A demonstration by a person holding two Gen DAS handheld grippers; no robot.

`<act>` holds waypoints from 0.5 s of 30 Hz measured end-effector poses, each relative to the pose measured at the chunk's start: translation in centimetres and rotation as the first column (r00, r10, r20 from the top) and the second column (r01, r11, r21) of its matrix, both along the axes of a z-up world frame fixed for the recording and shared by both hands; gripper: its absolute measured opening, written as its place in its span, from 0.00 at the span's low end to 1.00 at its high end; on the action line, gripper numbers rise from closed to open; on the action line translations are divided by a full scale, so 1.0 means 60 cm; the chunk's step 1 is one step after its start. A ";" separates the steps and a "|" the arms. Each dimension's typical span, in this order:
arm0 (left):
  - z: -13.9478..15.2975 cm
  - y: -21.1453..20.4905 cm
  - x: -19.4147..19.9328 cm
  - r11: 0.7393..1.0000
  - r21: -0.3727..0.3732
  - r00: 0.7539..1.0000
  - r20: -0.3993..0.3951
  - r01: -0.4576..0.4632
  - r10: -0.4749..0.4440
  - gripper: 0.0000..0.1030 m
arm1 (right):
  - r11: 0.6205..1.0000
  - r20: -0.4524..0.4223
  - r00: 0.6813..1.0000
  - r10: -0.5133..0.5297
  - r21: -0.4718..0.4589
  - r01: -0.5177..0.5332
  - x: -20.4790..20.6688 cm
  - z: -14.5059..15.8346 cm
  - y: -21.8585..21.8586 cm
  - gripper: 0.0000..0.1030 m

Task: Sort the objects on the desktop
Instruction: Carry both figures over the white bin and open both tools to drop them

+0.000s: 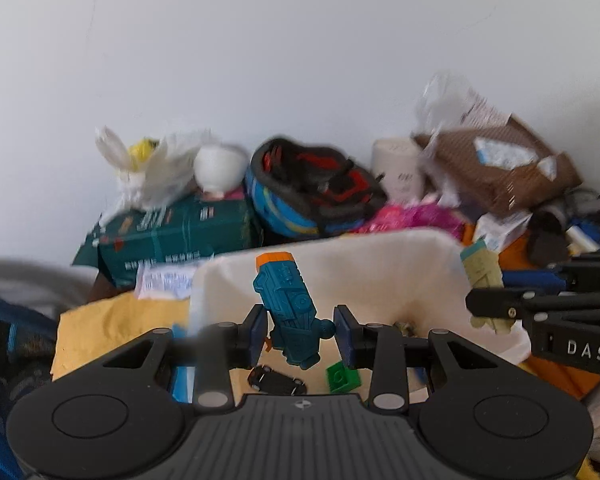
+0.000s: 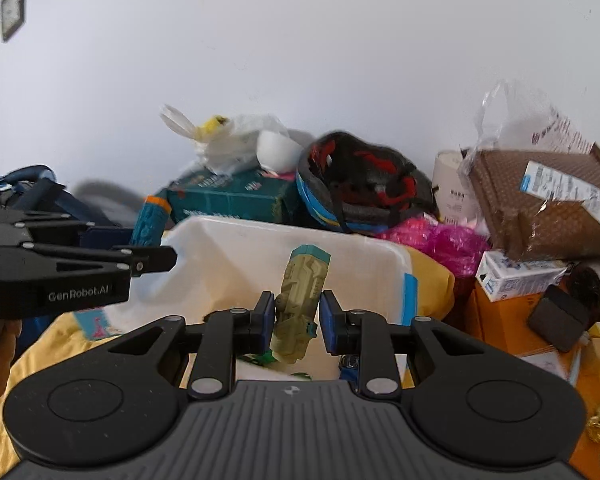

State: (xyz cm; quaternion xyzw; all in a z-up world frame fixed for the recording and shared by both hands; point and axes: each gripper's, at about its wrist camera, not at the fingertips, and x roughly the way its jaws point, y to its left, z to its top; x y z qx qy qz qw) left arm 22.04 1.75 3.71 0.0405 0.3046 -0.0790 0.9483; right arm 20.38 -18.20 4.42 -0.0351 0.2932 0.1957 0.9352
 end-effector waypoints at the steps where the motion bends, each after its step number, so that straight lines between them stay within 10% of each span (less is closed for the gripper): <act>1: -0.011 -0.001 0.008 1.000 0.015 1.000 -0.016 -0.005 0.005 0.39 | 1.000 -0.008 1.000 -0.003 -0.005 0.003 0.011 -0.008 0.005 0.27; 15: -0.027 0.004 -0.001 0.998 0.066 0.999 -0.043 -0.012 0.015 0.46 | 0.997 -0.093 0.994 -0.051 -0.059 0.046 0.047 -0.066 0.020 0.31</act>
